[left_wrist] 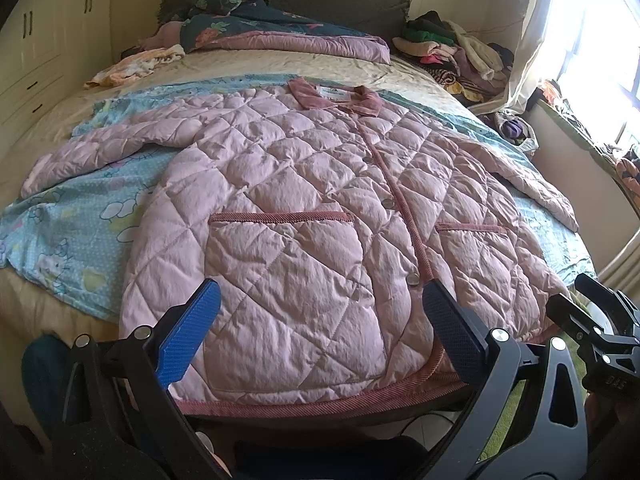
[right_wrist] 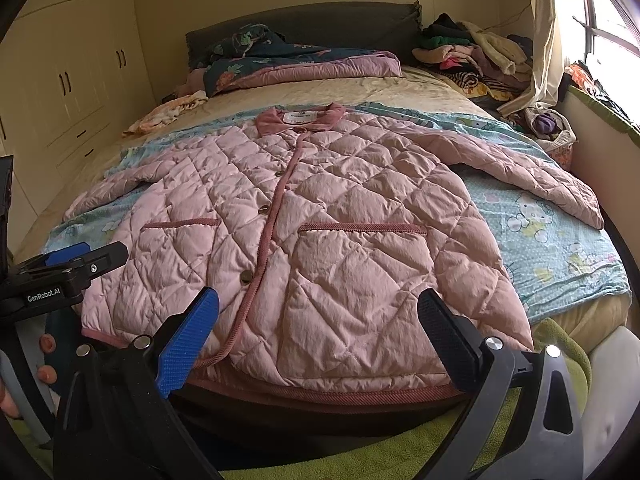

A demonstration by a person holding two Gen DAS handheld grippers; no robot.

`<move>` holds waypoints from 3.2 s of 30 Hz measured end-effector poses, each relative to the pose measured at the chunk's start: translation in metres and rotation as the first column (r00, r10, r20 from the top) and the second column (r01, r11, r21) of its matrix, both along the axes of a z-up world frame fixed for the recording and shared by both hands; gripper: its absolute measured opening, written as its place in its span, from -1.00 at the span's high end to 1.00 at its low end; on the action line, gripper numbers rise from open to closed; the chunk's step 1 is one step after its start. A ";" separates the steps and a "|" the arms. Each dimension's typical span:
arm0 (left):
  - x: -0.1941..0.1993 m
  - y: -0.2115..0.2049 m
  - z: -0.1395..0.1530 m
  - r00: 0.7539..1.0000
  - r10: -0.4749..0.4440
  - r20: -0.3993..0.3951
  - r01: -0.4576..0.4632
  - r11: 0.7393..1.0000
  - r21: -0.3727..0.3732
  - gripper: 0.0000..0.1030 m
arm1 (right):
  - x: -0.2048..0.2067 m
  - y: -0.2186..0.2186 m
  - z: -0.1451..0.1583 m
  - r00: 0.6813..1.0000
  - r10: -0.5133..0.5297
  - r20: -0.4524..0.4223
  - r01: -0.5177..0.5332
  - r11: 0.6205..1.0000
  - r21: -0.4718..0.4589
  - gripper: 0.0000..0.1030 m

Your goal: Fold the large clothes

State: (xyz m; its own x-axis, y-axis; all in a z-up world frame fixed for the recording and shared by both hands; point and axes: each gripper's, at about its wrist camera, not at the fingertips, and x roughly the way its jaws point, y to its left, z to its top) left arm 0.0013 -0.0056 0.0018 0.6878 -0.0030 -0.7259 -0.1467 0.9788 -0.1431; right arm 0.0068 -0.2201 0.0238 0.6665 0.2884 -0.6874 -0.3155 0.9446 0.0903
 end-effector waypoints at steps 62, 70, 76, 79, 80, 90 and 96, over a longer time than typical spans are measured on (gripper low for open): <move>0.161 0.025 0.038 0.999 0.034 0.000 -0.034 0.998 -0.049 -0.84 | 0.174 0.008 0.040 0.997 -0.076 -0.026 0.077 0.996 0.044 -0.92; 0.198 0.018 0.036 1.000 0.013 -0.019 -0.015 0.997 -0.071 -0.84 | 0.215 -0.022 0.036 0.983 -0.174 -0.061 0.180 0.979 0.098 -0.92; 0.224 0.011 0.027 0.999 -0.008 -0.050 0.004 0.998 -0.069 -0.84 | 0.238 -0.055 0.029 0.961 -0.264 -0.084 0.272 0.955 0.113 -0.92; 0.237 0.005 0.022 0.998 -0.025 -0.065 0.020 0.998 -0.066 -0.84 | 0.249 -0.072 0.024 0.946 -0.309 -0.098 0.319 0.940 0.120 -0.92; 0.240 0.003 0.021 0.997 -0.033 -0.069 0.028 0.997 -0.067 -0.84 | 0.254 -0.079 0.022 0.941 -0.321 -0.106 0.333 0.934 0.128 -0.92; 0.278 -0.016 0.005 0.992 -0.073 -0.105 0.067 0.996 -0.063 -0.84 | 0.280 -0.145 0.001 0.873 -0.454 -0.177 0.482 0.857 0.181 -0.92; 0.302 -0.028 -0.010 0.987 -0.082 -0.141 0.074 0.996 -0.058 -0.84 | 0.294 -0.198 -0.022 0.799 -0.547 -0.249 0.596 0.775 0.210 -0.92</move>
State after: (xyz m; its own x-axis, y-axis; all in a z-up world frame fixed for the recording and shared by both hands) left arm 0.3032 -0.0338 -0.0085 0.5733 -0.0934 -0.8140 -0.0928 0.9797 -0.1778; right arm 0.3008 -0.4183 0.0021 0.6511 0.0761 -0.7552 0.3178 0.8762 0.3623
